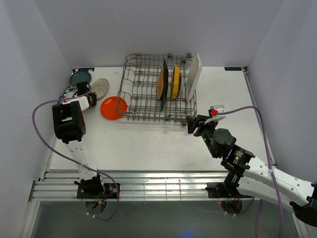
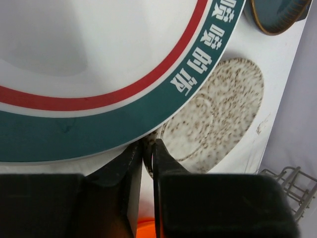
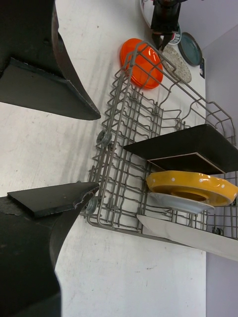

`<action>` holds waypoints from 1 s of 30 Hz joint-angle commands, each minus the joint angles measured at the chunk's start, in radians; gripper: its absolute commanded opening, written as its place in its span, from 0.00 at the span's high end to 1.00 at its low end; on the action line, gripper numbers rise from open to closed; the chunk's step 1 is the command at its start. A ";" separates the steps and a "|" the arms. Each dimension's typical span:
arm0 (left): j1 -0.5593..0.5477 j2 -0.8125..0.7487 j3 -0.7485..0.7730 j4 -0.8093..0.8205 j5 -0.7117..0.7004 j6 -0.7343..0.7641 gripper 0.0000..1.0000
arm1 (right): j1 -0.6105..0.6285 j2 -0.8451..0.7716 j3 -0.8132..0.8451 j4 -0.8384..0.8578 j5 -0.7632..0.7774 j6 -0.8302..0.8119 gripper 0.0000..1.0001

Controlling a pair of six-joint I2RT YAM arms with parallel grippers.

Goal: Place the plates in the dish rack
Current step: Pick up the plate at the center of the board.

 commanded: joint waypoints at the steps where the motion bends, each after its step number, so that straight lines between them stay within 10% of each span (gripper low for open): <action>1: 0.002 0.037 -0.046 -0.136 -0.012 0.022 0.80 | -0.003 -0.014 -0.010 0.052 -0.002 0.011 0.40; 3: 0.002 0.034 -0.040 -0.136 -0.001 0.033 1.00 | -0.003 -0.018 -0.011 0.055 -0.005 0.010 0.40; 30: 0.002 -0.244 -0.175 0.069 0.134 0.170 1.00 | -0.003 0.002 -0.004 0.052 -0.010 0.011 0.40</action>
